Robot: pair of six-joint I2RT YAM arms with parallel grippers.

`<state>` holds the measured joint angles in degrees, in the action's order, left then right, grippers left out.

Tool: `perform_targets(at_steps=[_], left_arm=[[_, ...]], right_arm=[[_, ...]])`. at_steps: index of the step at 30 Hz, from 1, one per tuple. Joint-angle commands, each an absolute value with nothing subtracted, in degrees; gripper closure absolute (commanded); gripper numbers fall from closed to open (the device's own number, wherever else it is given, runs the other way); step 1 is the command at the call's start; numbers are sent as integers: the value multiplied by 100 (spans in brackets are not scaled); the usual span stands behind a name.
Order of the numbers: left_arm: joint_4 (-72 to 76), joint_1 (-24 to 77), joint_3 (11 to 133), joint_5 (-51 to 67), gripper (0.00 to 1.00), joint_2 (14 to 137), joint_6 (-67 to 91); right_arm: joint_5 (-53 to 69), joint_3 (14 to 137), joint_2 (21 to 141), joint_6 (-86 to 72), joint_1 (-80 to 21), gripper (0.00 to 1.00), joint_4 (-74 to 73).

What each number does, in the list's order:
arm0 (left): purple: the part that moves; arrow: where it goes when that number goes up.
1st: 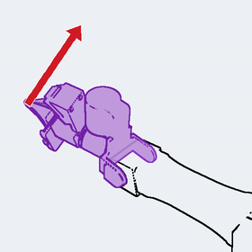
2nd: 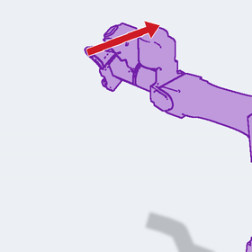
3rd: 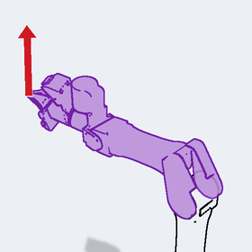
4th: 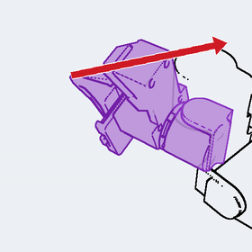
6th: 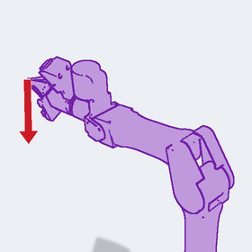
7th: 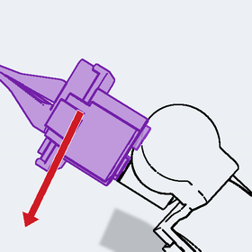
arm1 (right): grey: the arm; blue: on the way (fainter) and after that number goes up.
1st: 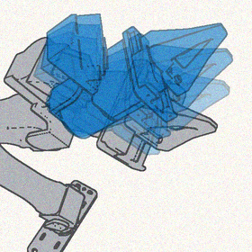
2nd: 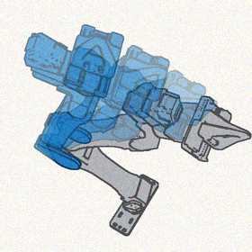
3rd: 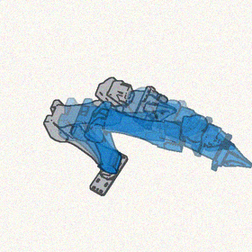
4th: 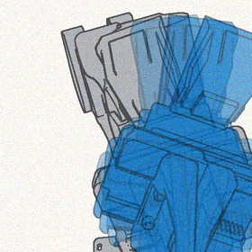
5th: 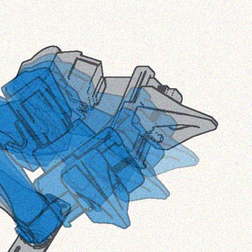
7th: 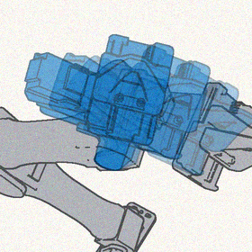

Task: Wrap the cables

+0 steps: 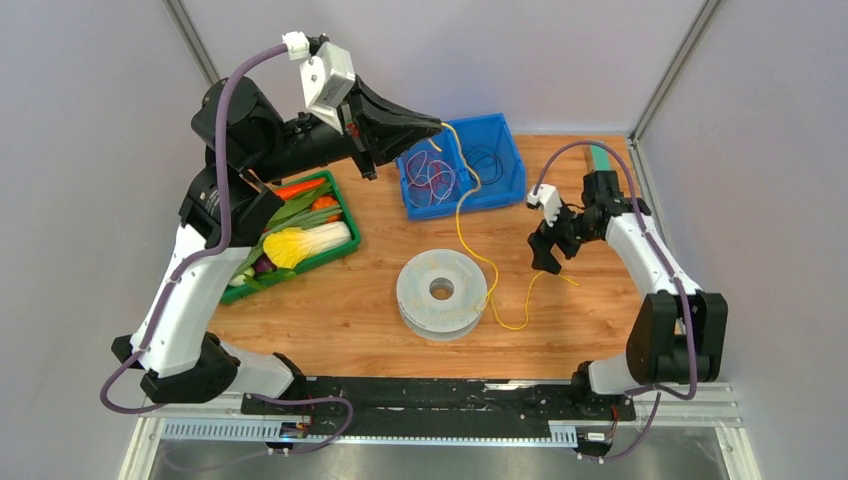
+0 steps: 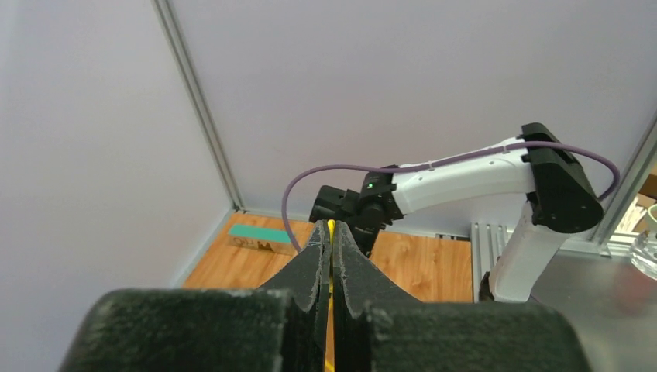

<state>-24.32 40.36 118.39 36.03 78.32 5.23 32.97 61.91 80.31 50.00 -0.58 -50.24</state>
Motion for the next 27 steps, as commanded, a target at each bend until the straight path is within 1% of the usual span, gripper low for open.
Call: perform_targets(at_steps=[1,4,8,11,15,16,17,18,20,23,24,27], left_arm=[[-2373,4017,11760,3744,100,7735,519],[-2408,4017,11716,3735,100,7717,492],[-2487,4008,11646,3691,100,7673,475],[-2496,3999,11497,3630,100,7594,440],[-2522,3964,11338,3533,100,7497,387],[-2531,3955,11303,3490,100,7480,387],[-2523,3938,11268,3454,100,7462,395],[-2531,3920,11241,3428,100,7462,396],[-2540,3859,11189,3323,100,7462,413],[-2610,3718,11145,3095,100,7514,457],[-2602,3648,11136,3033,100,7541,501],[-2418,3455,11197,2805,100,7699,676]], right_arm=[[3218,6565,8655,6169,-131,4,-5081],[3076,6548,9086,6616,-237,5,-4992],[2963,6645,9632,7180,-325,8,-5431],[2813,6653,9826,7347,-369,13,-5607],[2760,6601,9870,7506,-387,21,-5880],[2690,6496,9844,7558,-378,28,-5836],[2585,6382,9765,7567,-387,36,-5723],[2453,6242,9686,7567,-378,42,-5617],[2190,6109,9589,7340,-378,56,-5476],[2161,6773,9458,6848,-159,96,-5975],[2258,7168,9379,6568,-63,100,-6081],[2784,8512,9019,5638,998,100,-5916]])
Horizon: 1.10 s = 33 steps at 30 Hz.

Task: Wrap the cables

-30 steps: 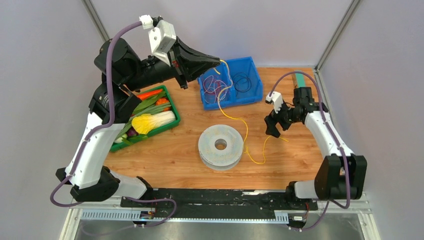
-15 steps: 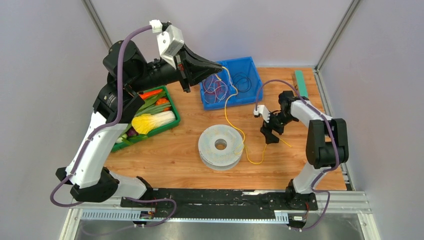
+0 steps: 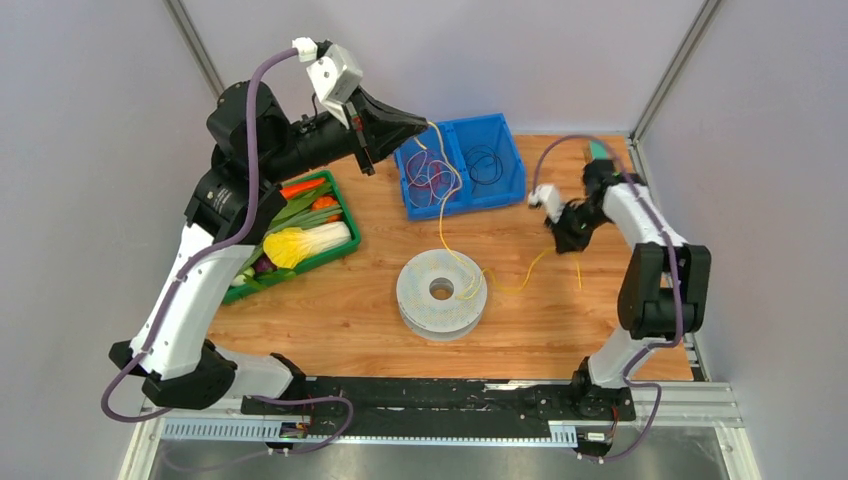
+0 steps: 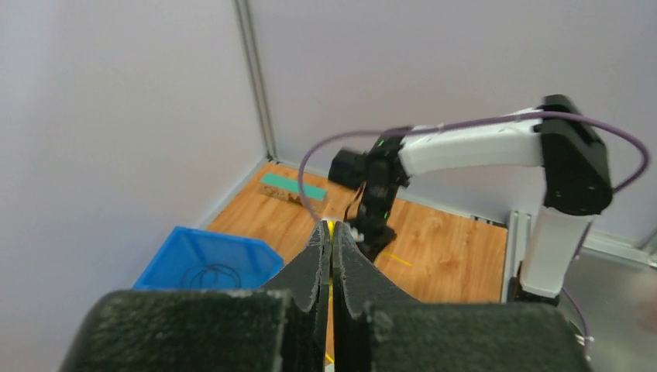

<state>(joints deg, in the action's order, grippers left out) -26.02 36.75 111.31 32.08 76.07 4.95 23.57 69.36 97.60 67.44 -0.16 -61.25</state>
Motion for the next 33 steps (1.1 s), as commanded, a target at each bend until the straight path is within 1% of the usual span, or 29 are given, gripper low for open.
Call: perform_targets(at_steps=[1,3,5,6,7,8,9,11,13,16,21,24,26,27,30,31,33], left_arm=[[-2347,3402,11241,2656,100,7769,712],[-2198,3296,11416,2418,100,7909,773],[-2171,3261,11618,2303,100,8059,669],[-2153,3261,11680,2320,100,8112,651],[-2119,3261,11707,2425,100,8147,685],[-2083,3261,11698,2617,100,8182,790],[-2066,3269,11681,2889,100,8217,939],[-2109,3331,11611,3416,100,8297,1264],[-2240,3462,11409,3637,100,8297,1240],[-2504,3665,11233,3805,100,8279,985],[-2873,3823,11224,3999,100,8385,871],[-2839,3911,10978,3973,100,8306,809],[-2690,3955,10803,3964,100,8253,861],[-2568,3964,10663,3955,100,8201,922],[-2076,3973,10276,3911,100,8060,1195],[-1961,3981,10196,3885,100,8016,1256],[-1776,4008,10064,3876,100,7963,1397]], right_arm=[[3065,8882,8931,5242,1350,100,-5715],[3706,9350,8746,4459,2219,100,-5249],[3876,9378,8596,4542,2469,100,-5369],[3824,9326,8570,5040,2444,87,-5953],[3780,9212,8569,5758,2426,47,-6742],[3684,9020,8561,6305,2400,0,-7350],[3543,8704,8517,6754,2382,0,-7800],[3463,8202,8386,6944,2399,0,-7954],[3996,8016,8149,6786,2452,0,-7971],[5191,8068,7666,6505,2382,0,-7928],[6072,8139,6901,5320,1654,0,-7069],[6363,7999,6304,4267,1162,0,-6051],[6547,7797,5952,3301,732,0,-5041],[6565,7604,5654,2582,538,0,-4244],[6224,7016,5108,682,-199,0,-2020],[6049,6927,5011,329,-428,0,-1621],[5522,6882,4948,141,-903,0,-1232]])
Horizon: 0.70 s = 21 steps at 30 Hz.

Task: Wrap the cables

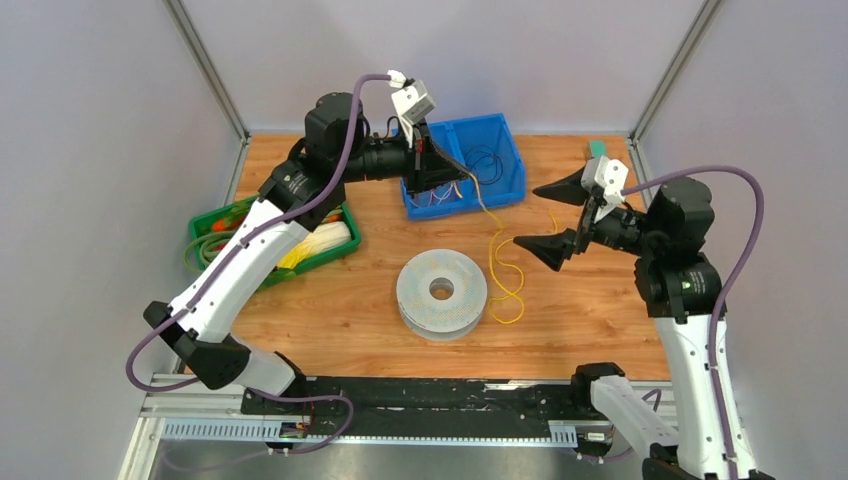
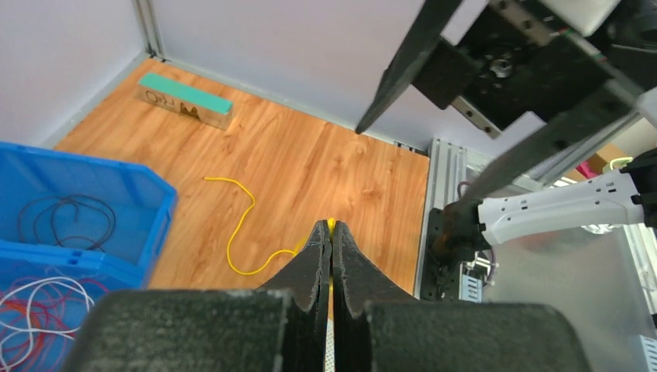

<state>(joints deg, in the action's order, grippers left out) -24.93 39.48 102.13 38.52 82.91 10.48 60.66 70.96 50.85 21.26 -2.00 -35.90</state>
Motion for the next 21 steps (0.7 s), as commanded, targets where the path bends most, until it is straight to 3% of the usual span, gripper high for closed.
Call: perform_targets(at_steps=[1,9,13,18,21], left_arm=[[-1688,4017,10003,3885,100,7945,1467],[-1020,4175,9598,3823,100,7822,1951],[-783,4192,9458,3674,100,7770,2126],[-422,4192,9229,3481,100,7699,2338],[-238,4192,9141,3340,100,7664,2417]], right_arm=[[5276,6917,4983,254,-1097,0,-1230],[4316,6926,5326,931,-2345,1,-845],[4158,6900,5414,923,-2584,16,-484],[4166,6864,5467,897,-2672,42,-308],[4166,6855,5493,888,-2698,50,-290]])
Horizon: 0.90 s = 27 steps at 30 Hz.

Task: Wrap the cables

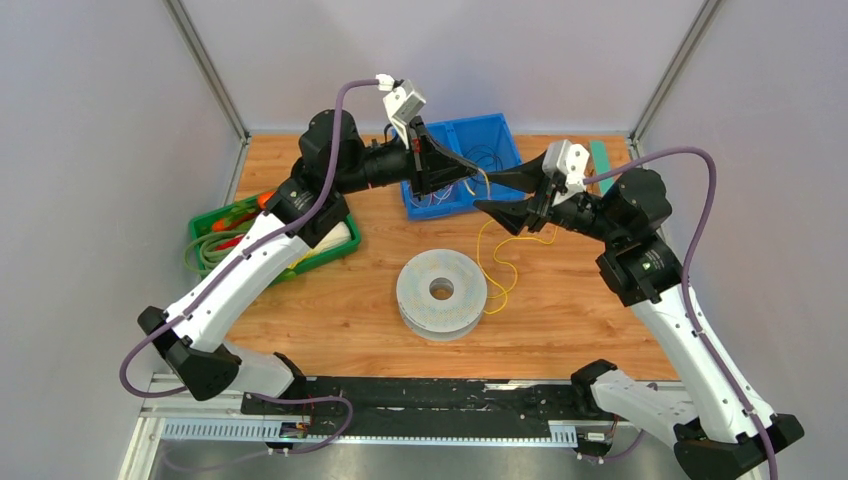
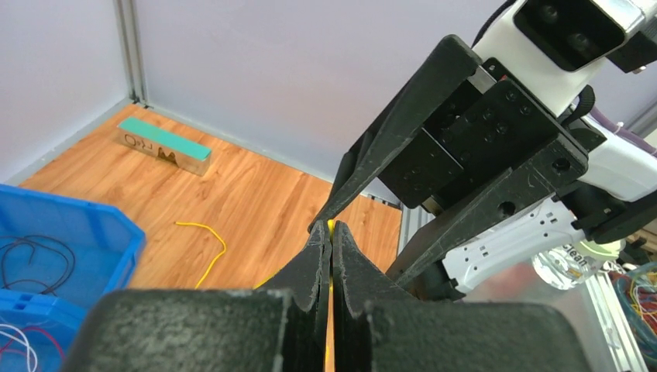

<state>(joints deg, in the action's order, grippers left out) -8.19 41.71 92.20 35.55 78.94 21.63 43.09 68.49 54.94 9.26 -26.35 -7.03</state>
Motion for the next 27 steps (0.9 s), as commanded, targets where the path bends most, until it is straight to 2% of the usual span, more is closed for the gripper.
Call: perform_targets(at_steps=[1,27], left_arm=[[-176,4192,9123,3314,100,7664,2452],[255,4184,8912,3173,100,7734,2768]], right_arm=[[4166,6847,5511,888,-2698,50,-299],[3700,6891,5713,510,-2830,70,-53]])
